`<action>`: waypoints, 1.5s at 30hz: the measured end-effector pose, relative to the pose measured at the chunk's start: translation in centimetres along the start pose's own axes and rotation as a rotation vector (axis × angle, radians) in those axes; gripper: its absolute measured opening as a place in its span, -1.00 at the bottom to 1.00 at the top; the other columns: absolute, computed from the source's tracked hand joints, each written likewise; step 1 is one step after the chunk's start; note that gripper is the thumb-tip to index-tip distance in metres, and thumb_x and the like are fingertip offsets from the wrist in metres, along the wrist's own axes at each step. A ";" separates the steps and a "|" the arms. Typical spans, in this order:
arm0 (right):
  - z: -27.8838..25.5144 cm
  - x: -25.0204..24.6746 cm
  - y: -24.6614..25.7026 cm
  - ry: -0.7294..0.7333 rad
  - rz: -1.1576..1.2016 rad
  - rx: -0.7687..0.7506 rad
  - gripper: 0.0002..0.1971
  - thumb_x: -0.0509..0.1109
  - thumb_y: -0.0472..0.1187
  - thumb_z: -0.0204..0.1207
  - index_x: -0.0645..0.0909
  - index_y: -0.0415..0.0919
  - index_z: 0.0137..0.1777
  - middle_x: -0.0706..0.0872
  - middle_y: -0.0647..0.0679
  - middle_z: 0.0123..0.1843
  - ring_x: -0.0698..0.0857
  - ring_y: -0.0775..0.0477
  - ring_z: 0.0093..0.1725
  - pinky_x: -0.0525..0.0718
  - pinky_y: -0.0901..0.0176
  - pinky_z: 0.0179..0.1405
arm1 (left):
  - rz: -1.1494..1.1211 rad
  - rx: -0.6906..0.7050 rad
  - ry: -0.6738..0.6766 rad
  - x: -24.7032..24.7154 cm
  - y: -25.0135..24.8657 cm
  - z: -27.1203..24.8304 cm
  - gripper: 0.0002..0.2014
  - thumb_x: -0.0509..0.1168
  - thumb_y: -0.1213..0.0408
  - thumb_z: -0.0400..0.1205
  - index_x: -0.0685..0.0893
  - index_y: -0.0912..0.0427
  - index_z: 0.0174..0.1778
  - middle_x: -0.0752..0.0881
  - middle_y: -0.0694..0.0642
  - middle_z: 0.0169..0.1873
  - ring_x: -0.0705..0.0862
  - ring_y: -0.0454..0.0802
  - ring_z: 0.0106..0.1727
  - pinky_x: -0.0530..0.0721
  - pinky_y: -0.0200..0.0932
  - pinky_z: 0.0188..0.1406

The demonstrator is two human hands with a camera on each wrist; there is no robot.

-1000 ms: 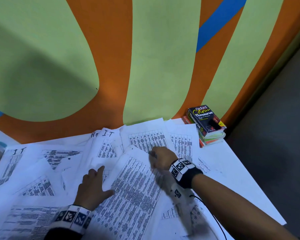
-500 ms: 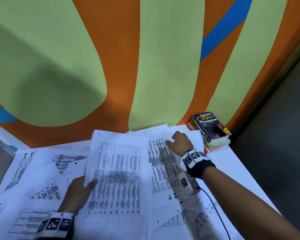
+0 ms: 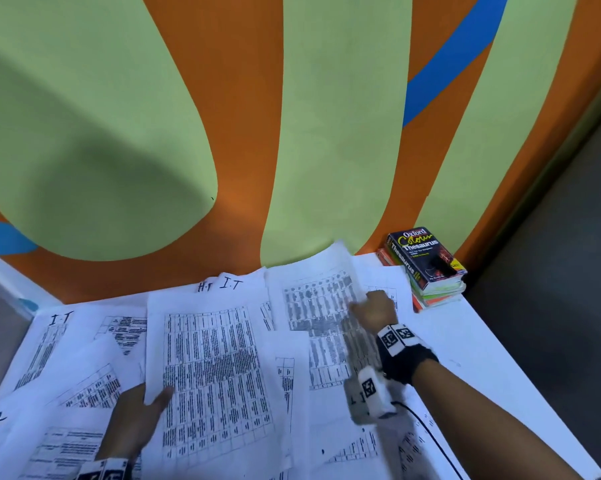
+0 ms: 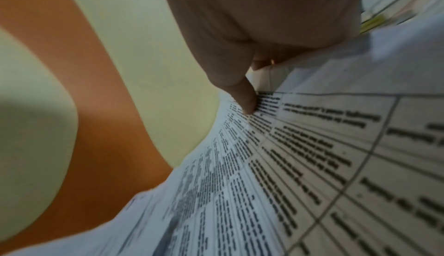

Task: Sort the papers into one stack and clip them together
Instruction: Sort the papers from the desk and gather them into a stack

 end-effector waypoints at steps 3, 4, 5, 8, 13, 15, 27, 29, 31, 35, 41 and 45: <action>0.6 -2.2 -2.1 -0.173 -0.009 0.229 -0.64 0.49 -0.10 0.41 0.69 -0.33 0.11 0.71 -0.28 0.17 0.67 -0.30 0.22 0.66 -0.11 0.18 | 0.007 -0.025 0.003 -0.2 0.4 0.3 -0.78 0.34 0.24 0.62 0.69 0.38 -0.14 0.72 0.34 -0.27 0.65 0.21 -0.22 0.44 -0.10 -0.30; 0.9 -2.8 -2.9 -0.203 -0.042 0.300 -0.59 0.51 -0.08 0.40 0.67 -0.32 0.17 0.67 -0.29 0.26 0.61 -0.31 0.29 0.60 -0.14 0.28 | 0.008 -0.026 0.008 -0.1 0.4 0.4 -0.78 0.34 0.24 0.63 0.69 0.37 -0.15 0.73 0.37 -0.27 0.66 0.22 -0.22 0.45 -0.10 -0.30; 1.1 -3.3 -3.8 -0.212 -0.063 0.352 -0.54 0.52 -0.09 0.40 0.64 -0.33 0.23 0.64 -0.30 0.30 0.57 -0.31 0.33 0.54 -0.12 0.34 | 0.012 -0.023 0.013 0.0 0.4 0.5 -0.78 0.34 0.23 0.63 0.69 0.36 -0.15 0.73 0.38 -0.26 0.66 0.22 -0.23 0.46 -0.10 -0.30; 1.4 -4.2 -5.2 -0.205 -0.012 0.424 -0.50 0.59 -0.21 0.34 0.60 -0.37 0.26 0.65 -0.32 0.29 0.58 -0.31 0.34 0.51 -0.07 0.34 | 0.015 -0.005 0.003 0.5 0.0 0.7 -0.77 0.33 0.22 0.63 0.69 0.36 -0.16 0.72 0.41 -0.28 0.65 0.23 -0.26 0.45 -0.11 -0.33; 0.0 -4.4 -4.6 -0.207 0.021 0.261 -0.76 0.43 -0.33 0.42 0.65 -0.44 0.05 0.72 -0.32 -0.01 0.73 -0.31 0.12 0.66 0.03 -0.11 | 0.021 0.016 -0.011 1.6 -0.7 0.8 -0.71 0.34 0.17 0.62 0.73 0.37 0.04 0.75 0.31 -0.14 0.66 0.20 -0.11 0.53 -0.03 -0.07; -0.8 -4.2 -4.1 -0.184 0.005 0.122 -0.93 0.37 -0.38 0.43 0.60 -0.41 -0.15 0.61 -0.25 -0.21 0.72 -0.31 -0.03 0.56 0.12 -0.22 | 0.009 0.017 -0.012 1.8 -0.7 0.8 -0.64 0.35 0.17 0.61 0.70 0.40 0.17 0.76 0.35 0.03 0.63 0.16 -0.05 0.54 0.00 0.05; -5.7 -11.3 3.3 -0.383 -0.036 -0.547 -0.80 0.47 -0.36 0.44 0.53 -0.21 -0.34 0.59 -0.14 -0.46 0.58 -0.20 -0.44 0.50 0.07 -0.46 | -0.082 0.057 -0.043 0.6 -1.7 0.0 -0.67 0.28 0.30 0.66 0.64 0.42 0.27 0.72 0.39 0.16 0.64 0.20 0.05 0.54 0.08 0.17; -7.5 -14.8 5.6 -0.441 0.023 -0.718 -0.85 0.51 -0.34 0.44 0.60 -0.34 -0.27 0.65 -0.04 -0.47 0.60 -0.09 -0.46 0.60 0.05 -0.45 | -0.128 0.080 -0.058 0.5 -2.5 -0.2 -0.63 0.26 0.31 0.67 0.58 0.41 0.36 0.66 0.38 0.29 0.63 0.28 0.22 0.49 0.02 0.20; -9.3 -18.4 7.9 -0.477 0.174 -0.834 -0.90 0.53 -0.37 0.42 0.65 -0.27 -0.24 0.67 0.20 -0.49 0.55 0.29 -0.49 0.49 0.44 -0.47 | -0.192 0.108 -0.088 0.3 -3.7 -0.4 -0.60 0.25 0.35 0.67 0.51 0.42 0.41 0.60 0.37 0.35 0.57 0.33 0.34 0.40 -0.06 0.17; -9.3 -23.4 9.3 -0.438 0.647 -0.798 -0.80 0.59 -0.35 0.37 0.67 -0.09 -0.13 0.76 0.22 -0.35 0.62 0.28 -0.38 0.64 0.32 -0.34 | -0.250 0.195 -0.100 0.0 -5.8 -0.4 -0.64 0.22 0.39 0.68 0.53 0.38 0.41 0.64 0.34 0.31 0.60 0.29 0.28 0.44 -0.02 0.19; -7.8 -21.2 9.4 -0.187 0.830 -0.501 -0.67 0.32 -0.42 0.58 0.37 -0.09 -0.34 0.62 0.16 -0.52 0.52 0.39 -0.73 0.44 0.60 -0.73 | -0.288 0.241 -0.114 0.1 -7.6 -0.3 -0.64 0.24 0.31 0.68 0.57 0.31 0.39 0.65 0.13 0.05 0.63 0.18 0.20 0.49 -0.03 0.16; -5.9 -14.5 7.0 0.233 0.960 -0.338 -0.92 0.48 -0.45 0.35 0.62 -0.37 -0.28 0.78 -0.05 -0.47 0.74 0.12 -0.51 0.69 0.39 -0.49 | -0.358 0.249 -0.090 1.1 -9.2 -1.3 -0.77 0.25 0.34 0.67 0.63 0.26 0.23 0.74 0.15 -0.06 0.68 0.21 0.08 0.52 -0.08 0.05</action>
Point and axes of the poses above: each hand's wrist, its own z-axis towards the middle knuckle, its own x-axis out of the palm, y = z × x, the point moved 3 cm from there along z, towards the middle knuckle
